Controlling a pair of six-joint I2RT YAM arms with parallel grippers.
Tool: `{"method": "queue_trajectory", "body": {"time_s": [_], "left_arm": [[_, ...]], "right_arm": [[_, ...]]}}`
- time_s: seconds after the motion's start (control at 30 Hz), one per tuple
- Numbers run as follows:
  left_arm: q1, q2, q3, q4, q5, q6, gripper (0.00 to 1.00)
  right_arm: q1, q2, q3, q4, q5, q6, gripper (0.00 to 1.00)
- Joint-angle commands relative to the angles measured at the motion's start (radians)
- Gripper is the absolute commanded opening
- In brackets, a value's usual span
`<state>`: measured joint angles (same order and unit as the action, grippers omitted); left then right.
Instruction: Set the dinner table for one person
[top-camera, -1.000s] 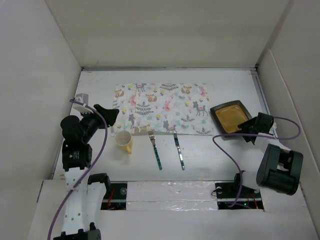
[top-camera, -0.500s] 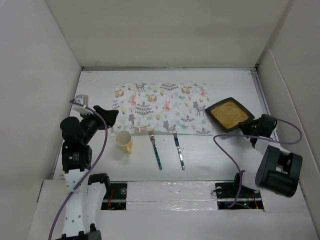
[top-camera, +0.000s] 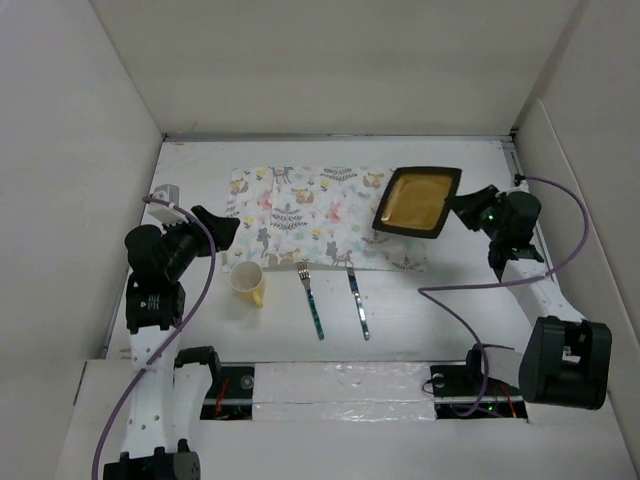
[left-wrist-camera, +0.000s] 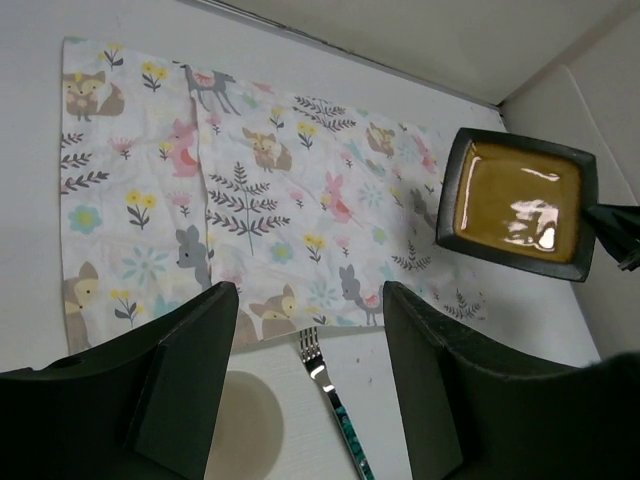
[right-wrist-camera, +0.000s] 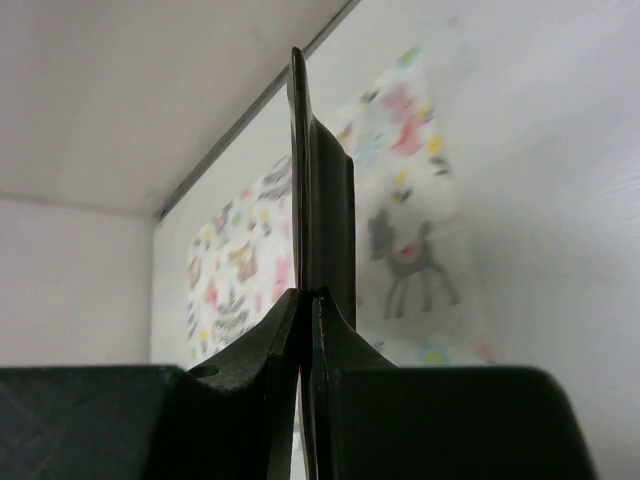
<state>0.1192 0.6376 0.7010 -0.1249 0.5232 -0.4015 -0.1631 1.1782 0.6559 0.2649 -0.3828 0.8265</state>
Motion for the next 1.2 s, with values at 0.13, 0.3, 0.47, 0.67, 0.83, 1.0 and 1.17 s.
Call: {"method": "queue_trajectory", "body": {"time_s": [0.13, 0.3, 0.47, 0.67, 0.83, 1.0, 1.17], "left_arm": [[-0.003, -0.007, 0.006, 0.047, -0.022, -0.003, 0.57], [-0.003, 0.005, 0.011, 0.037, -0.046, -0.002, 0.58], [-0.003, -0.004, 0.008, 0.028, -0.051, 0.003, 0.58], [-0.003, -0.001, 0.011, 0.031, -0.043, 0.004, 0.57], [-0.003, -0.003, 0.011, 0.033, -0.039, 0.004, 0.57], [0.017, 0.008, 0.008, 0.042, -0.019, 0.000, 0.57], [0.027, 0.008, 0.006, 0.047, -0.015, -0.007, 0.56]], "right_arm": [[0.249, 0.105, 0.128, 0.370, -0.097, 0.172, 0.00], [0.431, 0.355, 0.168, 0.704, -0.038, 0.366, 0.00], [0.508, 0.578, 0.218, 1.002, 0.056, 0.529, 0.00], [0.550, 0.773, 0.284, 1.120, 0.091, 0.617, 0.00], [0.550, 0.831, 0.318, 1.094, 0.070, 0.625, 0.00], [0.530, 0.883, 0.340, 1.041, 0.039, 0.617, 0.00], [0.510, 0.928, 0.370, 0.930, -0.040, 0.593, 0.00]]}}
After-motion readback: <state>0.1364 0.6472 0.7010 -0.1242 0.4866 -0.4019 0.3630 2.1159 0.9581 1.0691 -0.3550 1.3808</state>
